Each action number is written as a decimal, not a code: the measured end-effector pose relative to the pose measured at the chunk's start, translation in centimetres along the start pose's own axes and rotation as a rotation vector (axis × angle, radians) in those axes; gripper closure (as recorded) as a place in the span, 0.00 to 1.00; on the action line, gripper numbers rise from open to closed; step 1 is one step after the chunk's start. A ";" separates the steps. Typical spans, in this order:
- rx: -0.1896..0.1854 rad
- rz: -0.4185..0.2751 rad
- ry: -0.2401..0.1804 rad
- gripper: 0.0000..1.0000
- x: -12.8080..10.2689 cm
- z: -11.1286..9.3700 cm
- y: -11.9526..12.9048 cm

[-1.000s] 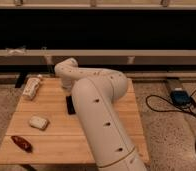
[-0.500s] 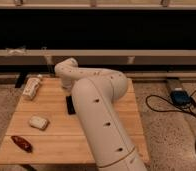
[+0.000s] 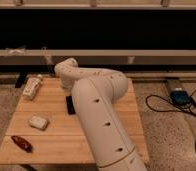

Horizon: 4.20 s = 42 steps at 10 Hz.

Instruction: Push the eraser across the table

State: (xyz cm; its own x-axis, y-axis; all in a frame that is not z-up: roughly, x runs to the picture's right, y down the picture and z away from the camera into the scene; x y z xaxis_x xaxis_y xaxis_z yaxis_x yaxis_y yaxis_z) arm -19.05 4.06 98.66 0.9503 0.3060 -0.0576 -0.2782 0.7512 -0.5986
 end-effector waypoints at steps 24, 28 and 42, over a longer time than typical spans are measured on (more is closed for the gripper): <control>0.075 -0.057 -0.051 0.27 -1.4 -2.6 -0.1; 0.097 -0.048 -0.053 0.45 -1.3 -2.2 -0.8; 0.139 0.052 -0.002 1.00 2.6 -2.3 -2.9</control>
State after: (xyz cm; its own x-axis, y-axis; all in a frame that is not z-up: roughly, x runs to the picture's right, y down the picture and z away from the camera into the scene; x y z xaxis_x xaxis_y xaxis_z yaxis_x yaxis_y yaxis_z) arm -15.50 1.32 98.35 0.9339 0.3475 -0.0835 -0.3435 0.8080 -0.4787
